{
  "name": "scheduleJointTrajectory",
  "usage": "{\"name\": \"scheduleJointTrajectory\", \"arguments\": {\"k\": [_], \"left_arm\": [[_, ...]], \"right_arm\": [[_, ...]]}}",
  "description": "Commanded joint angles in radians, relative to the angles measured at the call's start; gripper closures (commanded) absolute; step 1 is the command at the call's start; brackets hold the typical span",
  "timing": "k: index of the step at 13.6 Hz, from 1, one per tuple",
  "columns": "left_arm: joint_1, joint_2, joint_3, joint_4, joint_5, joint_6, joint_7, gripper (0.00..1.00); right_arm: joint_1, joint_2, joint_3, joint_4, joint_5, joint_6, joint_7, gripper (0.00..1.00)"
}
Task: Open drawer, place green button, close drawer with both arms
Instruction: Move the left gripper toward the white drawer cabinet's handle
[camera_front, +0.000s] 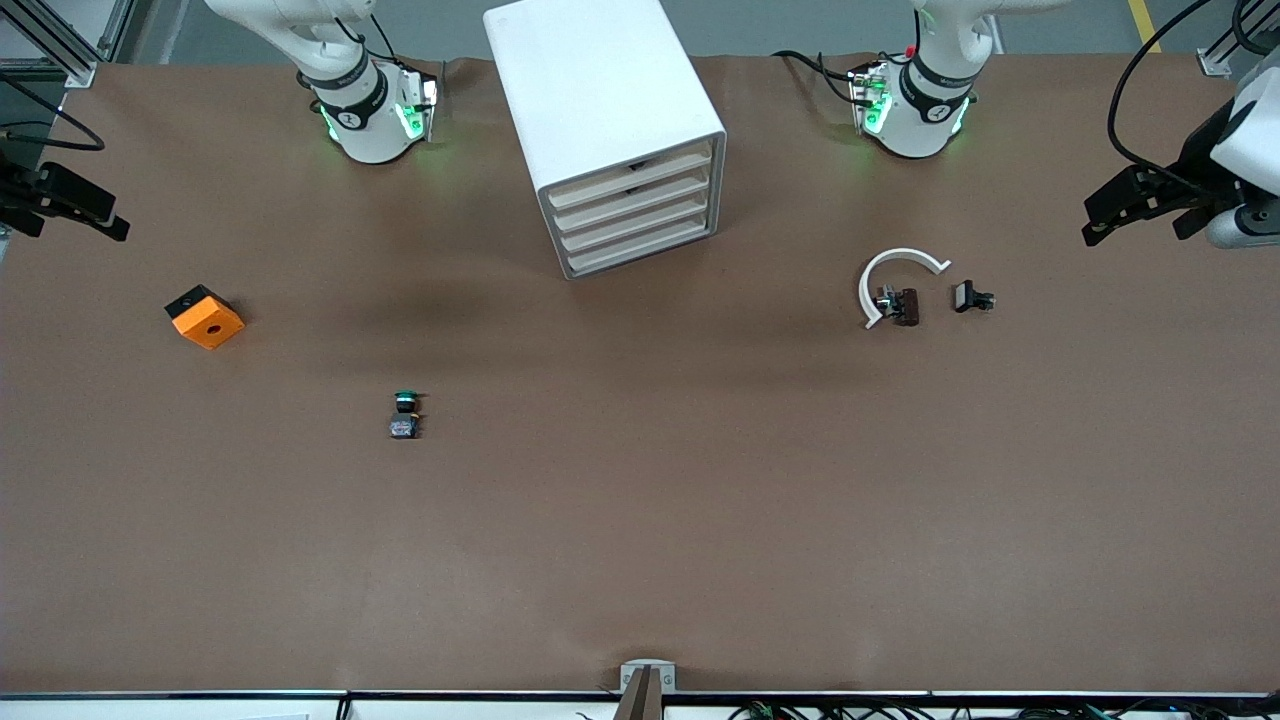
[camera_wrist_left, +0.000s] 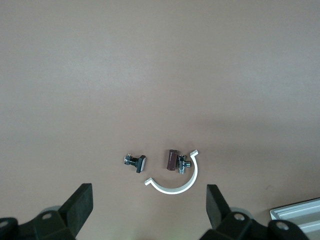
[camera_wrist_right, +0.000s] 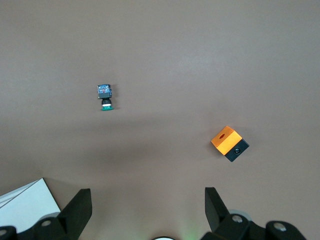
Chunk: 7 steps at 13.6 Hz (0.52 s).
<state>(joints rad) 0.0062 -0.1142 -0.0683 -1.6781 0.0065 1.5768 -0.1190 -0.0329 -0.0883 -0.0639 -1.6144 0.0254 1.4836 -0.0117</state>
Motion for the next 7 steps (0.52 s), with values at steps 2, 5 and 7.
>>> {"name": "scheduleJointTrajectory", "arguments": {"k": [2, 5, 7], "left_arm": [[0.005, 0.016, -0.001, 0.023, 0.018, -0.018, 0.010, 0.00], [0.006, 0.037, -0.001, 0.029, 0.018, -0.018, 0.003, 0.00], [0.005, 0.100, -0.001, 0.066, 0.023, -0.018, 0.008, 0.00]], "right_arm": [[0.005, -0.025, -0.004, -0.021, -0.008, 0.001, -0.002, 0.00], [0.005, -0.025, -0.004, -0.021, -0.008, 0.001, -0.002, 0.00], [0.005, -0.025, -0.004, -0.021, -0.008, 0.000, -0.002, 0.00]]}}
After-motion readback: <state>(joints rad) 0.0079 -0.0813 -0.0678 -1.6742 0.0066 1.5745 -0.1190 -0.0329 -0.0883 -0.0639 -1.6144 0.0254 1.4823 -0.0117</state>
